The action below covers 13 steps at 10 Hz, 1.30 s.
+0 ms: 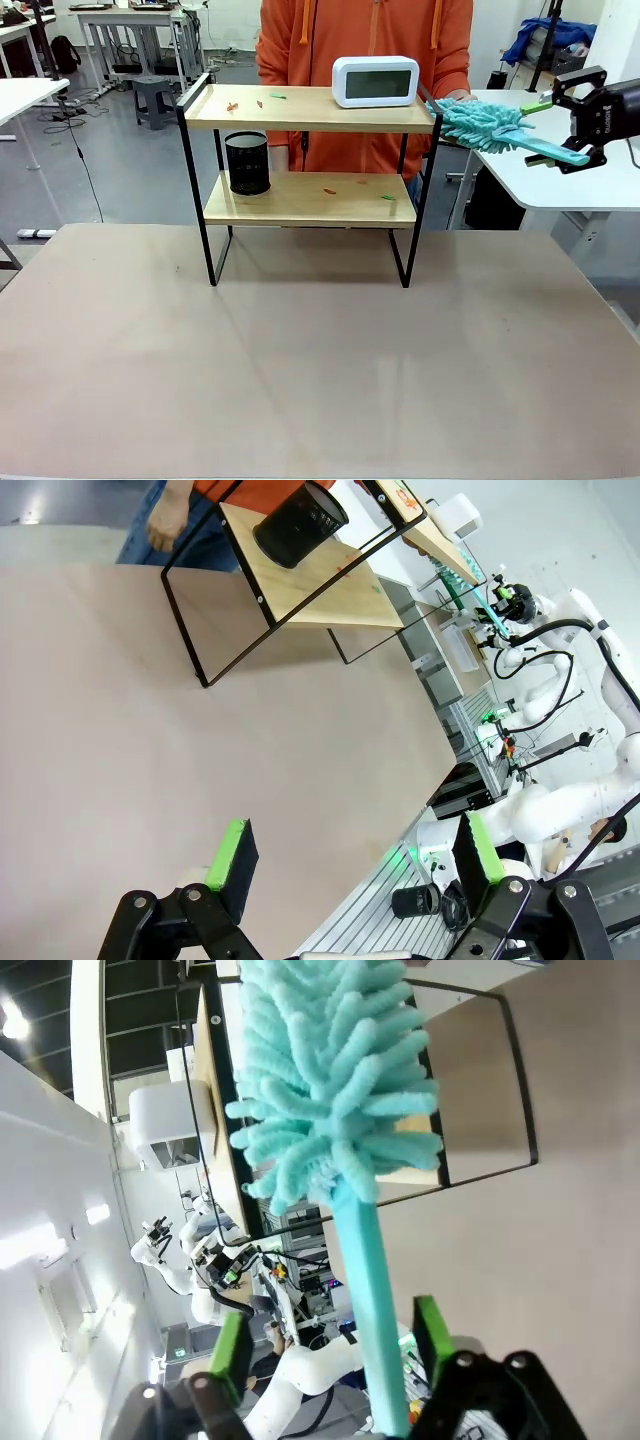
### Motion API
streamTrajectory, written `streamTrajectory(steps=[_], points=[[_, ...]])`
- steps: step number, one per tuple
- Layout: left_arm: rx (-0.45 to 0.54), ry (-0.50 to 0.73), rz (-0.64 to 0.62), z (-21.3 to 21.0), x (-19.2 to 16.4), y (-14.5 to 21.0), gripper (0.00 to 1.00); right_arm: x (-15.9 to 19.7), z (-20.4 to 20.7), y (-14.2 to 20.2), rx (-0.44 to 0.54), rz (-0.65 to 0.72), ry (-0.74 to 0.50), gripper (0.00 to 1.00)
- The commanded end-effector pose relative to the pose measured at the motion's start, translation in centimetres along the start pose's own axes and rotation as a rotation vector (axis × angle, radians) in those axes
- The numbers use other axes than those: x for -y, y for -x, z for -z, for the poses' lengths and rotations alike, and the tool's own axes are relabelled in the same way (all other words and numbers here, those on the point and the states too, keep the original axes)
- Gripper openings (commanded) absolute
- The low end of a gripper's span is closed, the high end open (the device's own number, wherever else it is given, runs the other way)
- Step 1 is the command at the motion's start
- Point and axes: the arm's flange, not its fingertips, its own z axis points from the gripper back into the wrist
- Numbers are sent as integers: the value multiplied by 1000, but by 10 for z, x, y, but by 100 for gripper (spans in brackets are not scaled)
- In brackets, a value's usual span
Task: Clean the shelf.
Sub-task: Pick up the Duster from the human.
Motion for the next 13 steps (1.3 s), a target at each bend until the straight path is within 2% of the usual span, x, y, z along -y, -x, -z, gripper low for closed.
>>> streamTrajectory(steps=[1,2,4,5,6,10,12,13], points=[[18,16,23,2,1,-2,100,3,4,-7,23,-4,-23,30],[18,16,23,2,1,-2,100,5,5,-8,38,-3,-23,0],[18,16,23,2,1,-2,100,10,6,-9,60,-7,-18,0],[18,16,23,2,1,-2,100,12,6,-10,64,-8,-12,5],[18,16,23,2,1,-2,100,13,5,-10,74,-7,-8,0],[18,16,23,2,1,-2,100,19,3,-13,93,-2,17,0],[18,16,23,2,1,-2,100,13,-2,-5,77,-45,30,0],[18,16,23,2,1,-2,100,4,-14,11,65,-130,57,0]])
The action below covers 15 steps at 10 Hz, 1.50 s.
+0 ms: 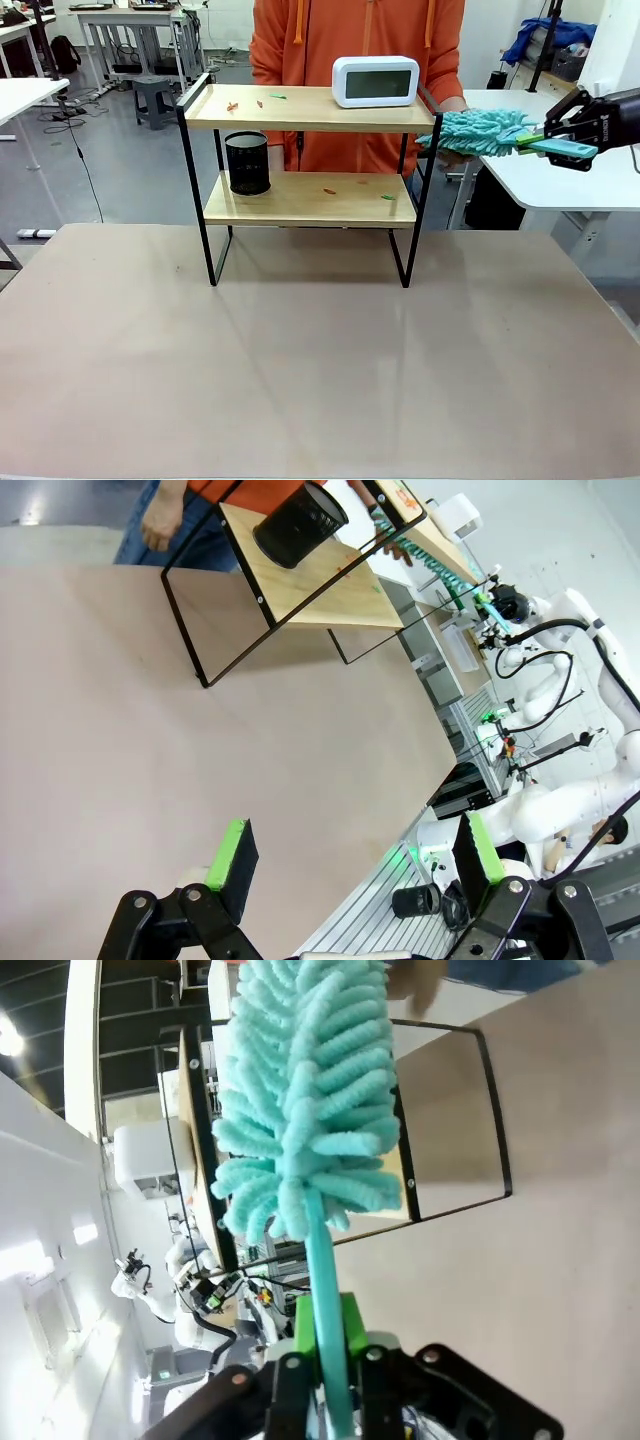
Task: Clean the shelf.
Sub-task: Pick up the Duster from the human.
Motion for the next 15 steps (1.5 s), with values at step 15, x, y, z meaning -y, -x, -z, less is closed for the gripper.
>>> streamTrajectory(steps=[15], points=[[18,16,22,2,1,-2,100,-15,-153,273,-48,-709,451,0]])
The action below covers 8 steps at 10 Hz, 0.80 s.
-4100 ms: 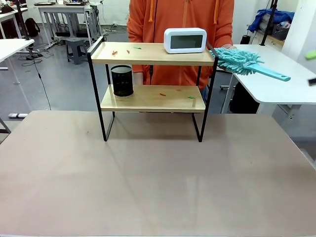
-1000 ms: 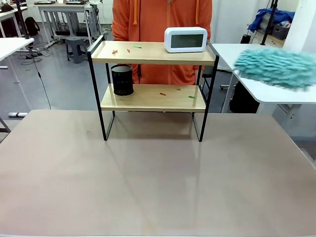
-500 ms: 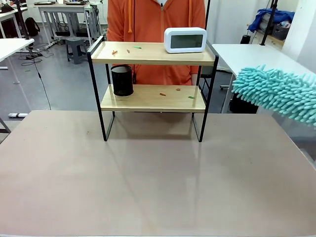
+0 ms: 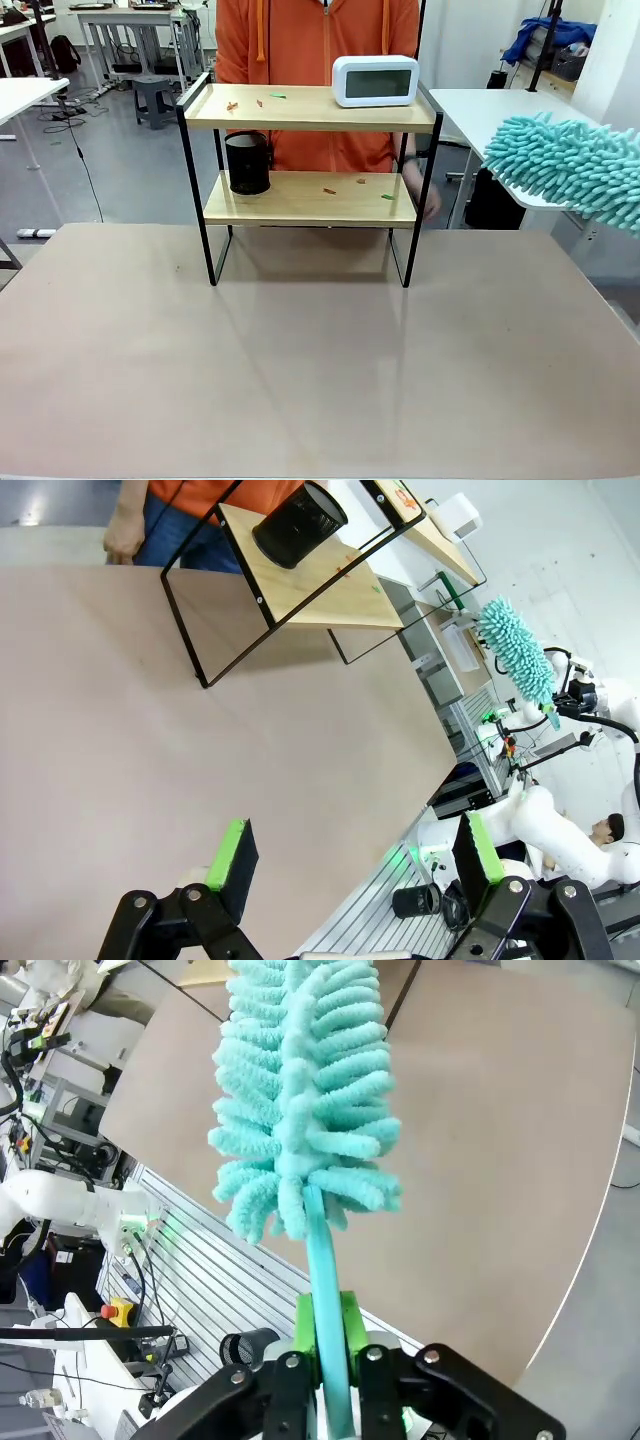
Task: Clean the shelf.
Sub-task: Clean the specific tier of the Shelf with the Duster once objects are removed.
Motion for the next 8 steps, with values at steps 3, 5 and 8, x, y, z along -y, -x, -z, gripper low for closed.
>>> streamTrajectory(steps=[3,5,8], points=[[19,17,20,2,0,-2,100,-1,0,-3,5,18,13,0],[19,17,20,2,0,-2,100,-1,0,-3,5,18,13,0],[19,17,20,2,0,-2,100,-1,0,-3,5,18,13,0]])
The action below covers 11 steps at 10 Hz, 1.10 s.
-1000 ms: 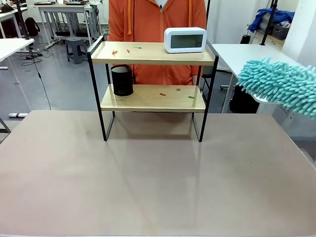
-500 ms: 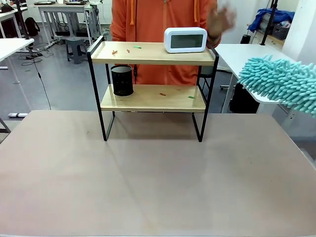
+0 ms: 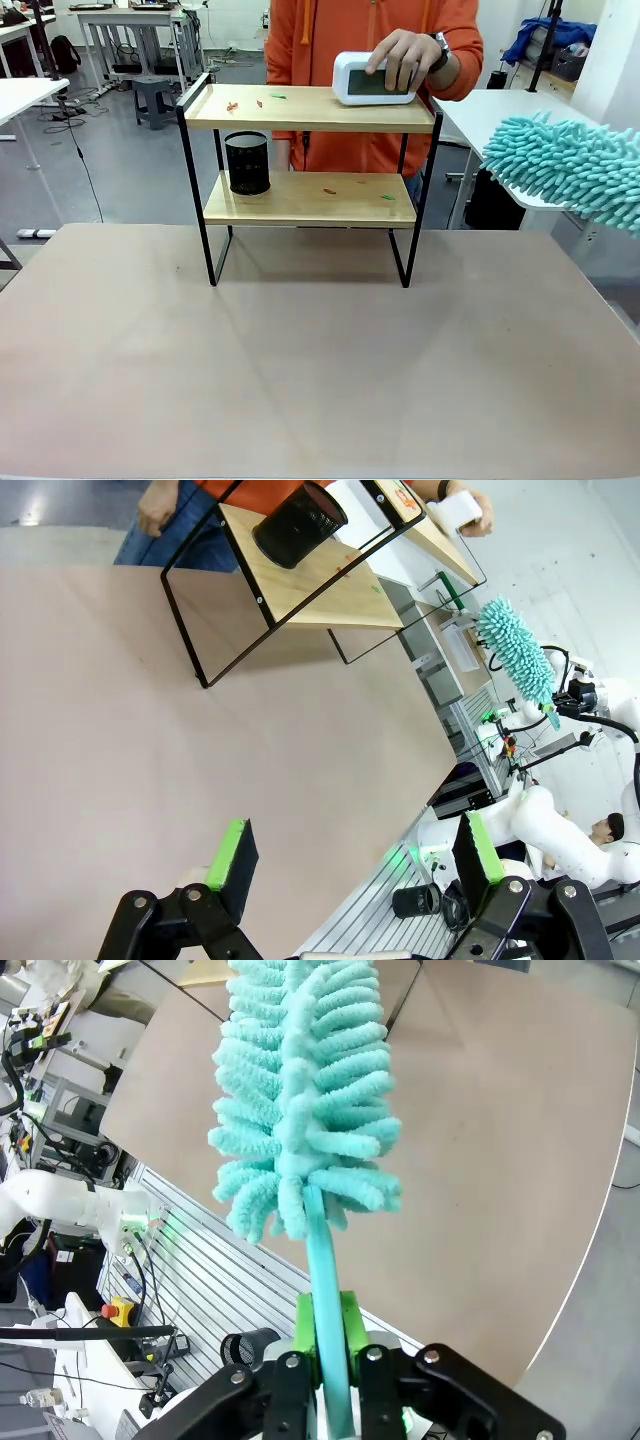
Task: Clean the shelf.
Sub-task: Clean the specific tier of the Shelf with the Duster once objects are removed.
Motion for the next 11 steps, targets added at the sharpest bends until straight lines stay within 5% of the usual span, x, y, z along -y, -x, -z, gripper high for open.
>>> streamTrajectory(steps=[1,5,6,9,11], points=[[19,17,20,2,0,-2,100,-1,-1,-2,7,18,15,0],[19,17,20,2,0,-2,100,-1,-1,-2,7,18,15,0],[19,17,20,2,0,-2,100,0,0,0,0,1,0,12],[19,17,20,2,0,-2,100,-86,-18,-92,106,-139,106,12],[19,17,20,2,0,-2,100,-134,25,-137,167,-170,171,12]])
